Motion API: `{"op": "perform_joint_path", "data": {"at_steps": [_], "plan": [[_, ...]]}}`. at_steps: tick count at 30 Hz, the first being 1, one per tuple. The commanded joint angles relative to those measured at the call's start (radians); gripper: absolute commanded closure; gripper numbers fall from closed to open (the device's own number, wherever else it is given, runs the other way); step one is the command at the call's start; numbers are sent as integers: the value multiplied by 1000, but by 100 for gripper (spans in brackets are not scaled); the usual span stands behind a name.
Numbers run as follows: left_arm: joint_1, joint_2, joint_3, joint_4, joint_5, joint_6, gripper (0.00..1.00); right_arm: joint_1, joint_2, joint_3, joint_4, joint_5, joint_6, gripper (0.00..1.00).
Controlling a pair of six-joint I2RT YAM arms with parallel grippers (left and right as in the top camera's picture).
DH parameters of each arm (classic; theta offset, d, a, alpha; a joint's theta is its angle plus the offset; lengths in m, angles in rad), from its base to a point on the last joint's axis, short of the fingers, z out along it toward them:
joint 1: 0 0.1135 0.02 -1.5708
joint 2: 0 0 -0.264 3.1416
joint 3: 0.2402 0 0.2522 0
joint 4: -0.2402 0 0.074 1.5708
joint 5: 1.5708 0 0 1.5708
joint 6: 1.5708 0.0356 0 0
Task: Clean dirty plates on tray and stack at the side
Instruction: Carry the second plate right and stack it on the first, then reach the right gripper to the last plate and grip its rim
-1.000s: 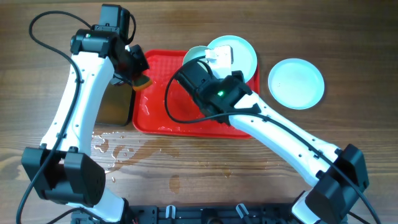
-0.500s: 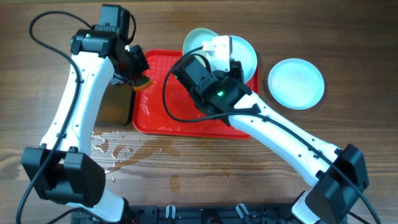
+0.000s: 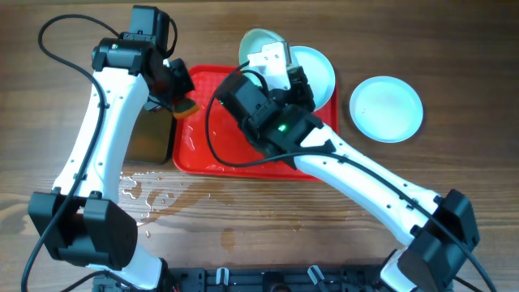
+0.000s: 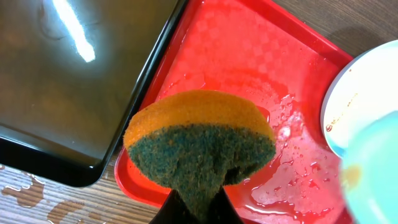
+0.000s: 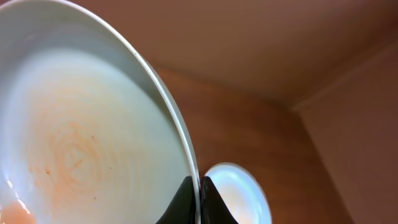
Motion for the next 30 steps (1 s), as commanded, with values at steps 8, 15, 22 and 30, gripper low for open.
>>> {"op": "perform_joint_path", "data": {"at_steps": [8,15,22,30], "plan": [[-36,48,5,40,12,21,96,-473,-34,2,-165,-720,188,96],[-36,111,5,52,12,20,96,-875,-34,-19,-214,-932,184,96],[-36,143,5,80,53,20,96,-1042,-31,-171,-162,-938,185,96],[-43,146,5,89,53,20,96,-1052,-31,-269,-78,-939,193,82]]}}
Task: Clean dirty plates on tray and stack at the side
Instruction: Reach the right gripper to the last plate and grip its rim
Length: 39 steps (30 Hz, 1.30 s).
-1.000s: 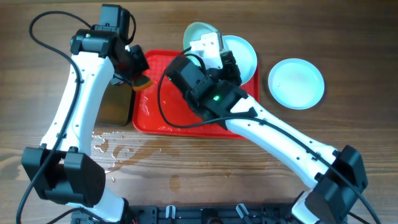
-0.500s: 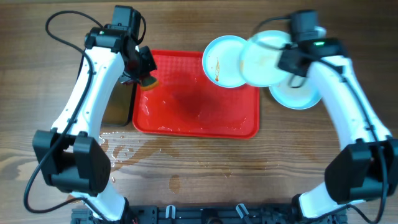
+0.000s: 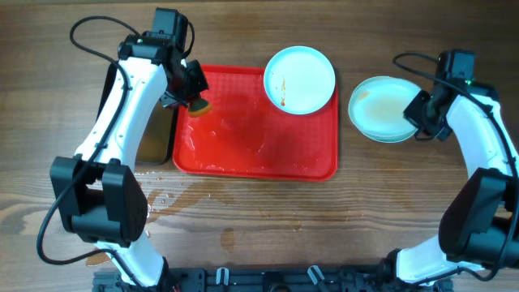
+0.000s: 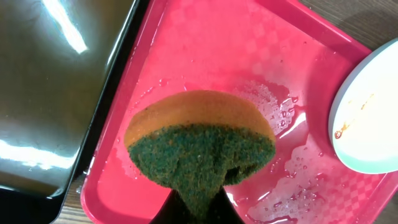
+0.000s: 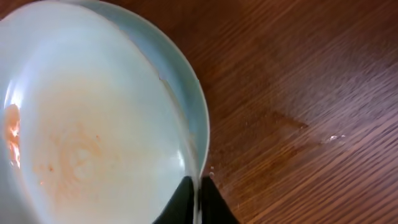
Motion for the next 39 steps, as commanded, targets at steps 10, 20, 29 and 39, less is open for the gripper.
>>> {"op": "perform_joint_path", "data": {"at_steps": [10,20,29,39], "plan": [[-27,11,5,13,19,16,96,92,-28,135,35,-314,-76,53],[-45,11,5,34,19,16,96,414,116,135,208,-231,127,45],[-48,11,5,20,19,16,96,438,262,135,202,-205,195,53],[-48,11,5,34,19,16,96,484,331,135,196,-332,163,95]]}}
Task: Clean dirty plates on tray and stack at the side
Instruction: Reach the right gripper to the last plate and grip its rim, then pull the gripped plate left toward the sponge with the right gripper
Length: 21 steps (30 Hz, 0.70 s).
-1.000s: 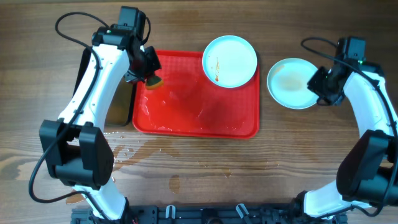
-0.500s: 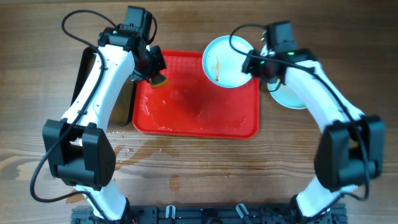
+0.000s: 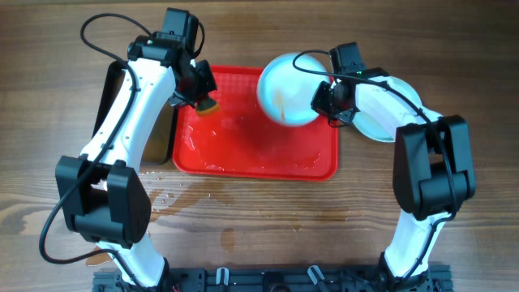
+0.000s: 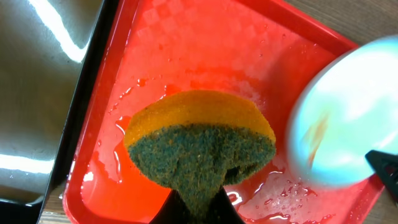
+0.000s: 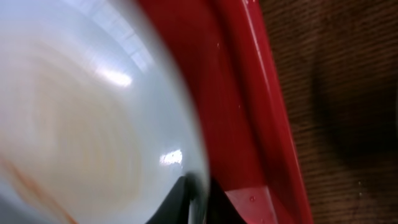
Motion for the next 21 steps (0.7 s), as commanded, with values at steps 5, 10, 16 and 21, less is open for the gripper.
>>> {"op": "perform_joint_path", "data": {"at_steps": [5,10,16,21], "plan": [[-4,11,5,5,16,16,96,108,14,8,-63,-146,-68,96],[-4,11,5,6,16,16,96,138,-23,30,-88,-137,-109,76],[-4,11,5,9,16,16,96,122,-12,179,-68,-51,-291,52],[-4,11,5,9,16,16,96,124,73,229,-23,-21,-401,51]]}}
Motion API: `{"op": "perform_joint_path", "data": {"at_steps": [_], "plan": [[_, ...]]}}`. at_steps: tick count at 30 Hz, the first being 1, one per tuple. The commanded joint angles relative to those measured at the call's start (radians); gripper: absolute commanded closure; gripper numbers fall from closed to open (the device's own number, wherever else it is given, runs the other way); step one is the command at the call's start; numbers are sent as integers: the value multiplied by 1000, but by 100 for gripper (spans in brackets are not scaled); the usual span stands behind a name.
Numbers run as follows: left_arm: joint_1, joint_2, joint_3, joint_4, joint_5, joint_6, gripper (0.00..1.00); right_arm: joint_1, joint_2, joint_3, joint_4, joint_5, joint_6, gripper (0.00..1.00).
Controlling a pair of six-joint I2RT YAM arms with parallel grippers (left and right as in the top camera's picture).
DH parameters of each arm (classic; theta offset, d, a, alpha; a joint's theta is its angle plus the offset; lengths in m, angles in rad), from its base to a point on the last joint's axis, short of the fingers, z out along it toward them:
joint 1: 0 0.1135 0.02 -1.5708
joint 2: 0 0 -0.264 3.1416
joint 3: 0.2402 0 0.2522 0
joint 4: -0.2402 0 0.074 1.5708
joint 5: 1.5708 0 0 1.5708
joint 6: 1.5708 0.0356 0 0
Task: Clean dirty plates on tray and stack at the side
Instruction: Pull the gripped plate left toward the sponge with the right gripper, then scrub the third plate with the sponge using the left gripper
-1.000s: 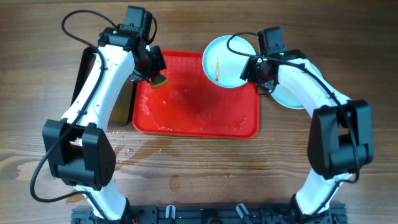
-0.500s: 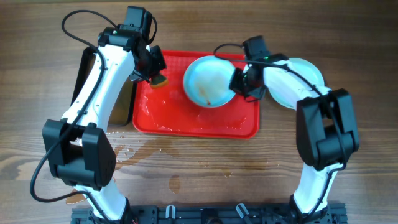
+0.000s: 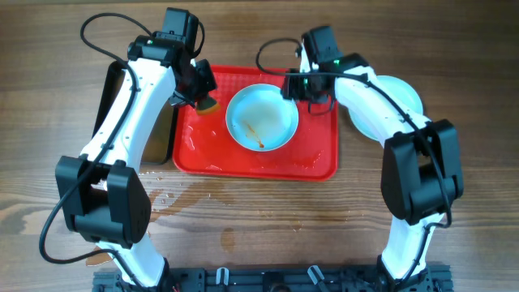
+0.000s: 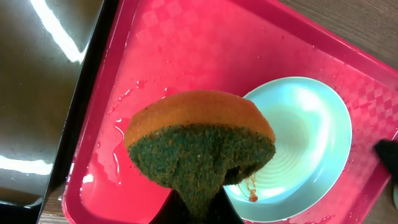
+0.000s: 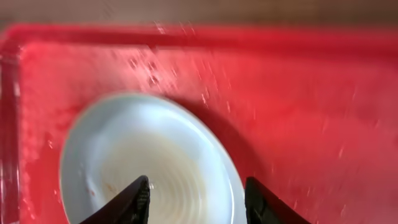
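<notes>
A pale blue plate (image 3: 262, 118) with an orange-brown stain lies flat in the middle of the red tray (image 3: 316, 156). In the right wrist view the plate (image 5: 149, 162) sits just below my right gripper (image 5: 199, 205), which is open with nothing between its fingers. From overhead that gripper (image 3: 298, 88) hovers at the plate's back right rim. My left gripper (image 3: 199, 97) is shut on a green-and-orange sponge (image 4: 199, 146) over the tray's back left part, beside the plate (image 4: 305, 137). Stacked plates (image 3: 405, 96) rest on the table right of the tray, partly hidden by my right arm.
A dark shallow pan (image 4: 37, 93) lies against the tray's left side. The tray floor (image 4: 174, 56) is wet. Spilled water (image 3: 154, 195) shines on the wooden table in front of the pan.
My right gripper was shut on the stained plate's rim at the tray's back right, the plate tilted up. Now the plate lies flat mid-tray and the gripper is open. The left arm has not moved.
My right gripper held one plate by its rim above the tray, near the sponge. A second later it held that plate on the plate at the table's right. Then it was shut on the stained plate in the tray's corner, which now lies released mid-tray.
</notes>
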Motion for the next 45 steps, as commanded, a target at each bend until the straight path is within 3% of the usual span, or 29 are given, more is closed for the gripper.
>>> {"op": "perform_joint_path", "data": {"at_steps": [1,7,11,18,27,32,45], "plan": [[-4,11,5,4,16,16,96,1,83,29,1,41,-135,52],[-4,11,5,2,16,16,96,1,131,29,-26,39,-186,66],[-4,11,5,1,16,16,96,2,139,29,-94,-16,-164,66],[-4,11,5,1,16,16,96,28,183,27,-171,-111,-5,96],[-4,18,5,5,16,16,96,35,189,-23,-124,-161,241,96],[-5,69,5,34,16,17,96,35,189,-87,-16,-255,263,96],[-25,387,5,102,20,50,96,35,189,-94,18,-259,243,96]]}}
